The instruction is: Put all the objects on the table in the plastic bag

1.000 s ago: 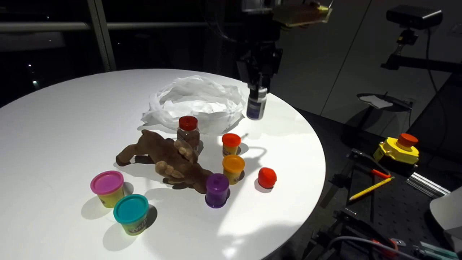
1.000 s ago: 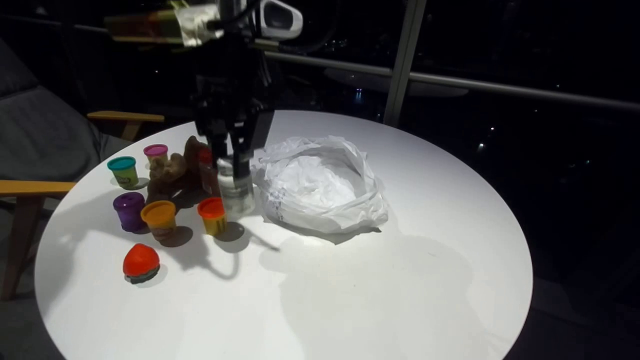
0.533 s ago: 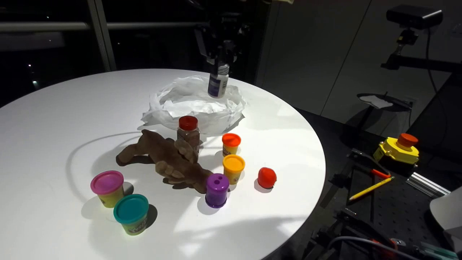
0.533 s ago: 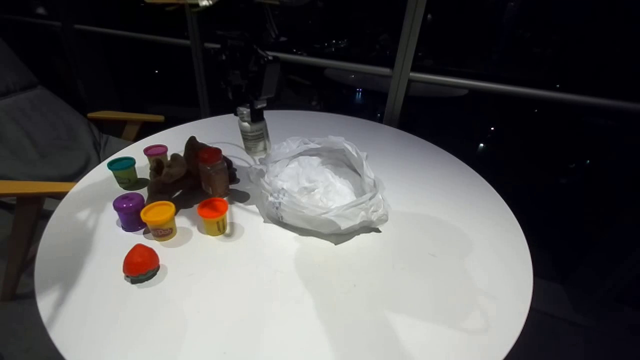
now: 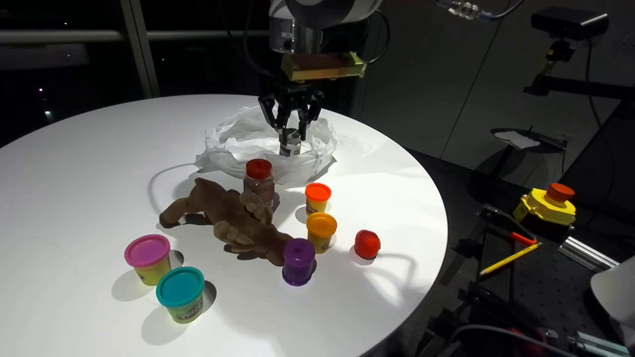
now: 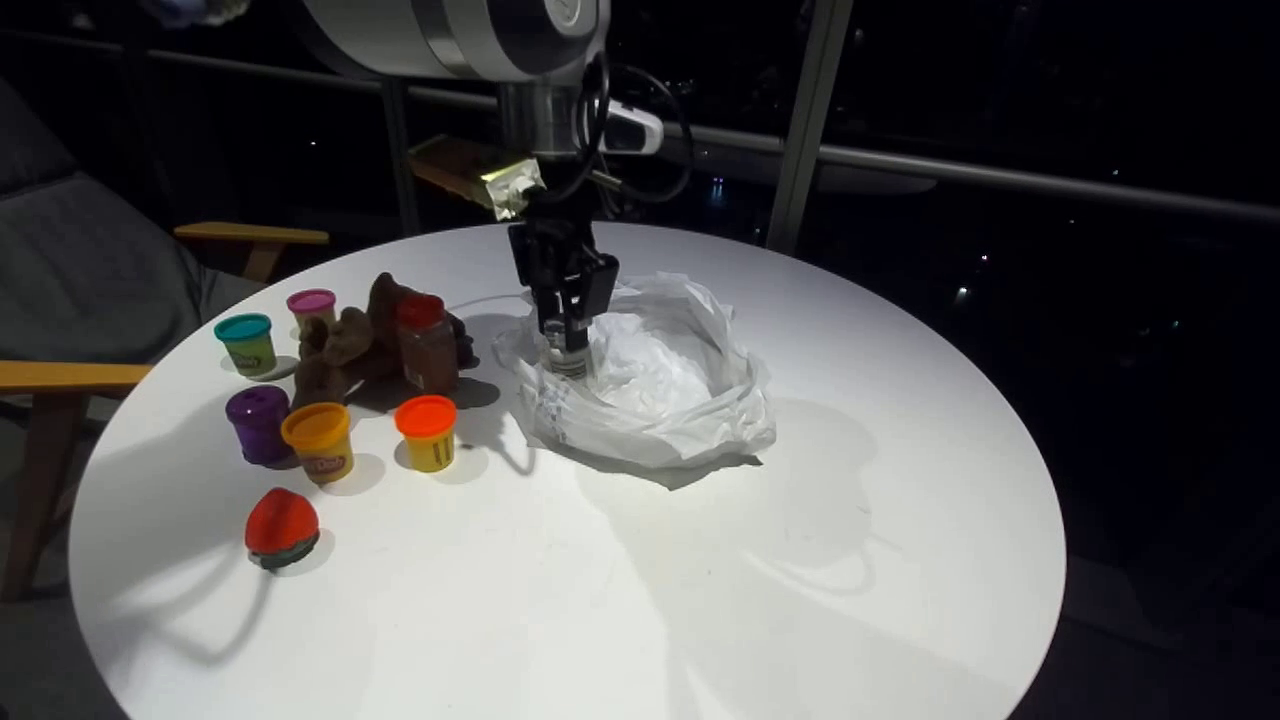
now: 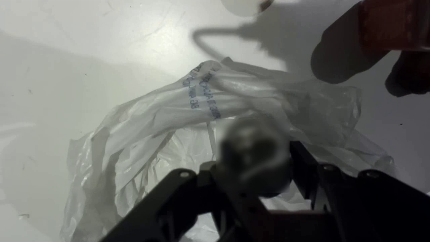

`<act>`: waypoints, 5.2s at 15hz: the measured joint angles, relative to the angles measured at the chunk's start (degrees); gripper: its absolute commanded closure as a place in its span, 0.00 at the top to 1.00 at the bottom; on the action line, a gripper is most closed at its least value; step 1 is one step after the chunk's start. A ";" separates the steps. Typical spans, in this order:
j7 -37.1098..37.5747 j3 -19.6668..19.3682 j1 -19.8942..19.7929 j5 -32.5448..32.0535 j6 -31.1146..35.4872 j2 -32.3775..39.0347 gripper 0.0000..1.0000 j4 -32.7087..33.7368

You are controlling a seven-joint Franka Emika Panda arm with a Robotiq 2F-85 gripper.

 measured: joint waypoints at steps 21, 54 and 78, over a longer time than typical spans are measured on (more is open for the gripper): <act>1.14 0.48 6.22 3.16 -5.60 -11.03 1.00 -3.41; 9.53 -1.05 13.98 -8.92 1.36 -6.10 0.24 -6.72; 21.05 -5.99 8.05 -11.31 9.12 4.13 0.24 4.76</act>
